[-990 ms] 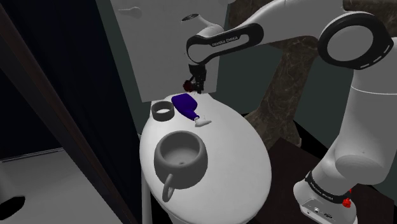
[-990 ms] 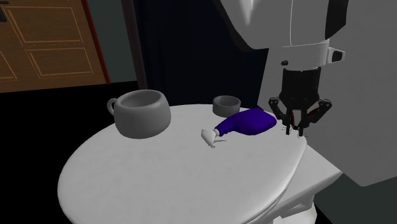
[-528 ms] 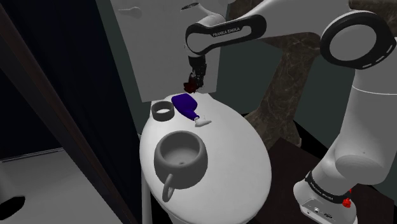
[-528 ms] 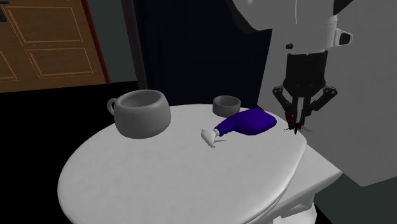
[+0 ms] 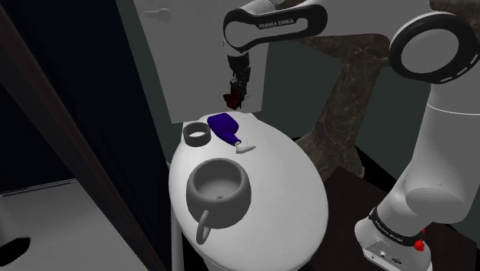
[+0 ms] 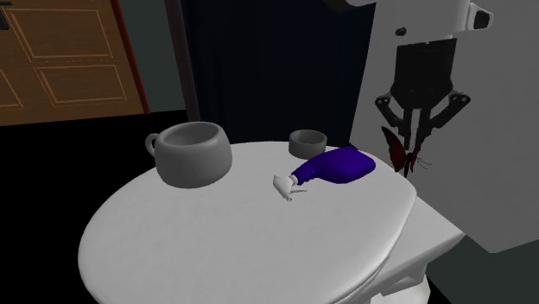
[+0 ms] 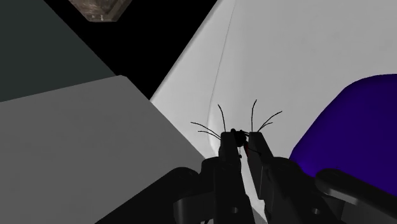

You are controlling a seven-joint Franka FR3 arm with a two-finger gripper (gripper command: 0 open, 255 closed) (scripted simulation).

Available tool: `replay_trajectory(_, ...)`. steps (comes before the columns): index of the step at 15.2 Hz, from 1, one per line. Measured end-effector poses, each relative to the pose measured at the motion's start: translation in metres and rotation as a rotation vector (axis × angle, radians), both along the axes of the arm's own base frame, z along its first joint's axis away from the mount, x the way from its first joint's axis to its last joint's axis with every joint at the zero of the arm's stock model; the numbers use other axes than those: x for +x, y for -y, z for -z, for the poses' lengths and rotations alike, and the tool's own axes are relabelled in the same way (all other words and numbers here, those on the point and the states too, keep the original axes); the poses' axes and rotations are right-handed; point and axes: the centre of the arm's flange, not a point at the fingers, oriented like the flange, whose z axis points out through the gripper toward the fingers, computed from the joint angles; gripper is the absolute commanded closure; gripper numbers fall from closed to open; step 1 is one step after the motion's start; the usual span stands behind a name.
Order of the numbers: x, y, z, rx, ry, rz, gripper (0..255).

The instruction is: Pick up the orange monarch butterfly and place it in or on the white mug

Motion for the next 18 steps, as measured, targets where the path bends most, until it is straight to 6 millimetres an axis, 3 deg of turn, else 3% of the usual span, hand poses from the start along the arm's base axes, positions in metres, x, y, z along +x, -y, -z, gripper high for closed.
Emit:
replay_trajectory(14, 0.001, 0.000, -0.072, 0.000, 0.000, 0.000, 255)
replay_trajectory(18, -0.023, -0.028, -0.075, 0.000, 0.000, -0.001, 255)
